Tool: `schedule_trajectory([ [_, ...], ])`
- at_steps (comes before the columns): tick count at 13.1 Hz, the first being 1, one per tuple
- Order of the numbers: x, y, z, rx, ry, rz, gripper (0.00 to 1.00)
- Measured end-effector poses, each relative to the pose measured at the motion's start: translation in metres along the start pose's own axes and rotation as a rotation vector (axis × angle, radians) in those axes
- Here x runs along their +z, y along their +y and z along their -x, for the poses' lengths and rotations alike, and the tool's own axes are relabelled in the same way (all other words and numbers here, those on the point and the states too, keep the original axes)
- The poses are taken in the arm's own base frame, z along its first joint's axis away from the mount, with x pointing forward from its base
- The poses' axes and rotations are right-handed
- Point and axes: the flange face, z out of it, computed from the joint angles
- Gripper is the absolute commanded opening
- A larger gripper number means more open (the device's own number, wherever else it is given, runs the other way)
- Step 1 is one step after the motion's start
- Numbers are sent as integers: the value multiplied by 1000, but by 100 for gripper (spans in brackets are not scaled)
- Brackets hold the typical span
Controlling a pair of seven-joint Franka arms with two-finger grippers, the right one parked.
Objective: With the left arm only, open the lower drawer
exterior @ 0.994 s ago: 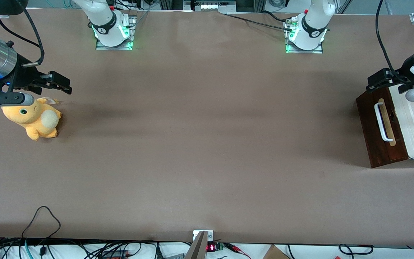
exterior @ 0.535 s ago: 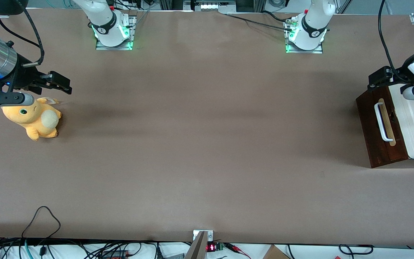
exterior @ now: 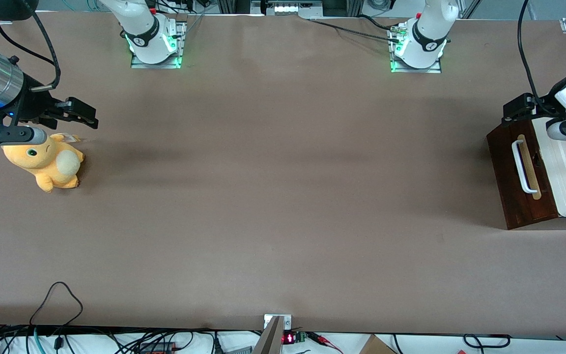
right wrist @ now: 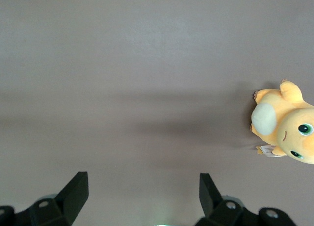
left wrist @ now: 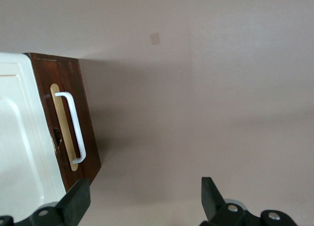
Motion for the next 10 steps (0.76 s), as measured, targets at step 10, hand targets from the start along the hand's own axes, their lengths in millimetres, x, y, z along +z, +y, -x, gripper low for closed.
schedule_trajectory([
  [10,133,108,0,-155,-177,-726,100],
])
